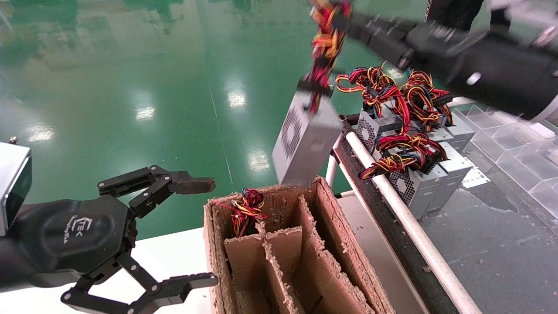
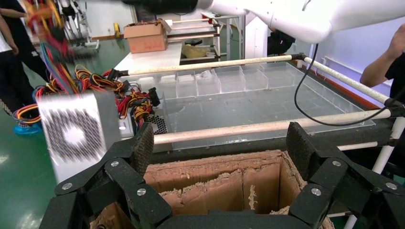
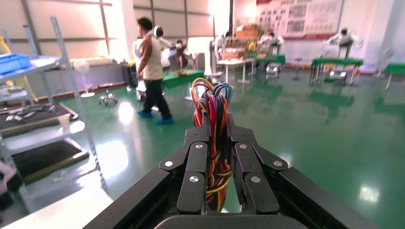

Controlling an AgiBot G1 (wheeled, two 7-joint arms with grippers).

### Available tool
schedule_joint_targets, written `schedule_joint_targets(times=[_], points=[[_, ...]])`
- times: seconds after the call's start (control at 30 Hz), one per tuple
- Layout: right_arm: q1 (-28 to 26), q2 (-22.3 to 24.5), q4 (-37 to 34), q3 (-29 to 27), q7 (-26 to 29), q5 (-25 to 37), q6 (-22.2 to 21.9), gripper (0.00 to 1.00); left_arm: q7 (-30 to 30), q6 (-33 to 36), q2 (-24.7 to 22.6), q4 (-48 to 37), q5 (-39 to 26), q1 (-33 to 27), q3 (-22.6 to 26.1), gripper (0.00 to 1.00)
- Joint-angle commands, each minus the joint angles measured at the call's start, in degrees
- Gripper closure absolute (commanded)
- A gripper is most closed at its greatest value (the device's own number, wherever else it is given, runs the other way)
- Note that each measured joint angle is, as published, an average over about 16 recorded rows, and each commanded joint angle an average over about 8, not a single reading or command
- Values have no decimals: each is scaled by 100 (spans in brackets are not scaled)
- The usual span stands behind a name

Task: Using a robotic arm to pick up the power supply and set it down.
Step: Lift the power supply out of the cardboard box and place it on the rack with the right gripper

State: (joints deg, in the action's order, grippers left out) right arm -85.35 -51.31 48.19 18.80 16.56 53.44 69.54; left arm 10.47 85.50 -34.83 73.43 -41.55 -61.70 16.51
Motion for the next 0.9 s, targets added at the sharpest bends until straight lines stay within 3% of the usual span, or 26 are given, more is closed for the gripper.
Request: schedule_joint_targets(times=[0.03,0.5,0.9], points=[[-126,62,-44,-67,16,-67,36,100,0,0,0,0,0,0,1,0],[-1440,576,-1530,-390,-563,34,-82,100,-3,-3,2,0,4,-1,6,0],[-2034,1307,-2673,-372,-1154,418,-134,100,-5,-4,4,0,7,-2,10,0]])
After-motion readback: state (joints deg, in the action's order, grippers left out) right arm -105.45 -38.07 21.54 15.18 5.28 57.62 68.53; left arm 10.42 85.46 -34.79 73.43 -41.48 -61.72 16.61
